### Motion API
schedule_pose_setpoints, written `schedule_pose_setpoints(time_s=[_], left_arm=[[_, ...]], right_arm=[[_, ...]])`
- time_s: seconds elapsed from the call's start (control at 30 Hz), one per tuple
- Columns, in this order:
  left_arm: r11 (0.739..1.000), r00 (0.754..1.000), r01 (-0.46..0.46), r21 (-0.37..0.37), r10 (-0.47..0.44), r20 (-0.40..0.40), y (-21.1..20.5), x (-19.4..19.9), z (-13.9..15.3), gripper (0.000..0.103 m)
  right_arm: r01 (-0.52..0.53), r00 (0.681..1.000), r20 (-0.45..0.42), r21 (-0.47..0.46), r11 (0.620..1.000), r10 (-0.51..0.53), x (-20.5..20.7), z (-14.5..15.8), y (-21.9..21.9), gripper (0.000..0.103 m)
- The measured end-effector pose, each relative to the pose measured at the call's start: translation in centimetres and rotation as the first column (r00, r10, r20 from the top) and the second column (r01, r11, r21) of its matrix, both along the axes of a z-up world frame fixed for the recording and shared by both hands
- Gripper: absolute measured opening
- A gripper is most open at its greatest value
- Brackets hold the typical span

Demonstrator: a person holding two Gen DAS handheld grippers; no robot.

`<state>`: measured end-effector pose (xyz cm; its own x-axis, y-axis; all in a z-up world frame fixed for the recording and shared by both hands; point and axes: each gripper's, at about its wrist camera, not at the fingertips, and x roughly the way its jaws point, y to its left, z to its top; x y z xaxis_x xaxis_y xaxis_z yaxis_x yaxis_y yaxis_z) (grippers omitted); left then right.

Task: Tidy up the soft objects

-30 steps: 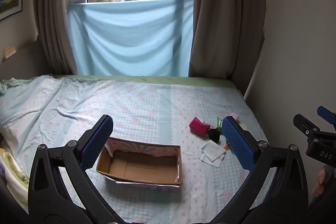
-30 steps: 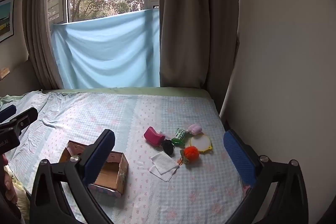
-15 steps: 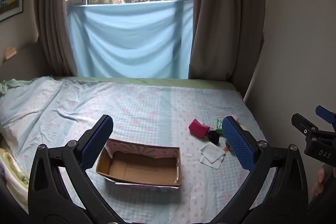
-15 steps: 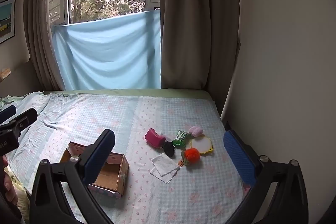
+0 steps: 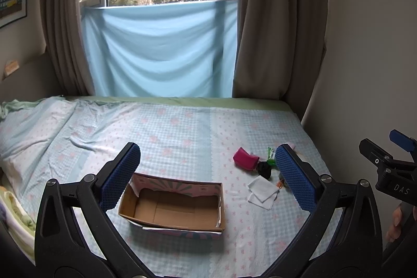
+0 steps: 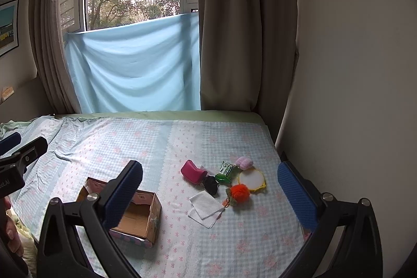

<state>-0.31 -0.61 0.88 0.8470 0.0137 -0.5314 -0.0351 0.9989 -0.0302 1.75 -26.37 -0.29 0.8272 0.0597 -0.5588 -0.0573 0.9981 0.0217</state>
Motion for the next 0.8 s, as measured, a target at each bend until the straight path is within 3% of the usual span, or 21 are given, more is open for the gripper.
schedule_pose_setpoints(time_s=[0.8], left_arm=[[1.000, 1.000, 0.021, -0.006, -0.021, -0.005, 0.38, 0.51, -0.40, 0.103]], right_arm=[[0.029, 1.000, 0.002, 0.013, 0.999, -0.029, -0.01, 0.20, -0.36, 0.103]])
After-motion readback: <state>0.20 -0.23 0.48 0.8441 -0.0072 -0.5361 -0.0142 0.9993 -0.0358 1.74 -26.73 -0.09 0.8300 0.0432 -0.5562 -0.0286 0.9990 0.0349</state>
